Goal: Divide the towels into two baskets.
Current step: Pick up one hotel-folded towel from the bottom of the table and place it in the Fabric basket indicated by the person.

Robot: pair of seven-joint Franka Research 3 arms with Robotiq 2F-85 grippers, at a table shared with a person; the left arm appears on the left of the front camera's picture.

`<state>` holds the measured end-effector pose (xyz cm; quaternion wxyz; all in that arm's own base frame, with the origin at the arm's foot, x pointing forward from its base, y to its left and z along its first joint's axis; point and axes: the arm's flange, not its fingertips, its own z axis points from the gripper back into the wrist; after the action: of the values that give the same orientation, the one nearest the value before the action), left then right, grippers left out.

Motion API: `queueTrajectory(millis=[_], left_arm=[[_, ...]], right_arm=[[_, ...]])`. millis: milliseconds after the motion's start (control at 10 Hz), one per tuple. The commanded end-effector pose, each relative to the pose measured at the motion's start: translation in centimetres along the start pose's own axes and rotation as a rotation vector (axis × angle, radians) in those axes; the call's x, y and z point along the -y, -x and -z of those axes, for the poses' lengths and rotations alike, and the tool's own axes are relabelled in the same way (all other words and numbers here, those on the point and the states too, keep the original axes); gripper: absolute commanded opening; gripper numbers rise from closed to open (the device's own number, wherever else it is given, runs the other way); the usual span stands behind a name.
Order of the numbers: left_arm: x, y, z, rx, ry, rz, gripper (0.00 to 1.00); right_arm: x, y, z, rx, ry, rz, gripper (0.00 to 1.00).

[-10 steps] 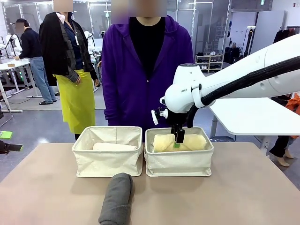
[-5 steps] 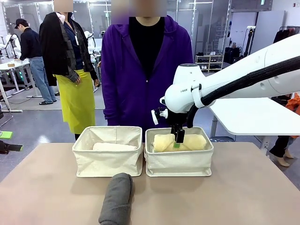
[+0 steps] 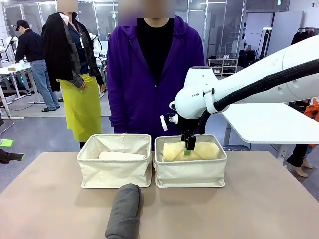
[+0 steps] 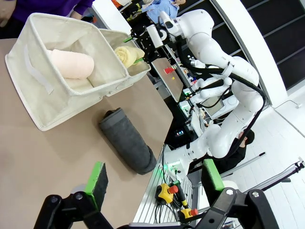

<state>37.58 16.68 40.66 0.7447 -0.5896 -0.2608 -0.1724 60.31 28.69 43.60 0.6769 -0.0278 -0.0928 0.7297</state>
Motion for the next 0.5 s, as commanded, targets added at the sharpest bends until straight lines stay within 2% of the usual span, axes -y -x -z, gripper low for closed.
queueTrajectory(millis=[0, 100, 200, 300, 400], left_arm=[[0.6, -0.1, -0.2, 0.000, -0.002, -0.018, 1.00], [0.6, -0.1, -0.2, 0.000, -0.002, -0.018, 1.00], [0.6, -0.1, -0.2, 0.000, -0.002, -0.018, 1.00], [0.6, -0.1, -0.2, 0.000, -0.002, -0.018, 1.00], [0.6, -0.1, -0.2, 0.000, -0.002, -0.018, 1.00]], right_arm=[[-2.5, -0.2, -5.4, 0.012, -0.046, 0.054, 1.00], [-3.6, 0.1, -7.5, 0.032, -0.088, 0.087, 1.00], [-4.4, 1.0, -9.4, 0.093, -0.140, 0.106, 1.00], [-5.1, 2.8, -11.5, 0.177, -0.199, 0.171, 1.00], [-5.9, 6.4, -13.5, 0.343, -0.274, 0.288, 1.00]])
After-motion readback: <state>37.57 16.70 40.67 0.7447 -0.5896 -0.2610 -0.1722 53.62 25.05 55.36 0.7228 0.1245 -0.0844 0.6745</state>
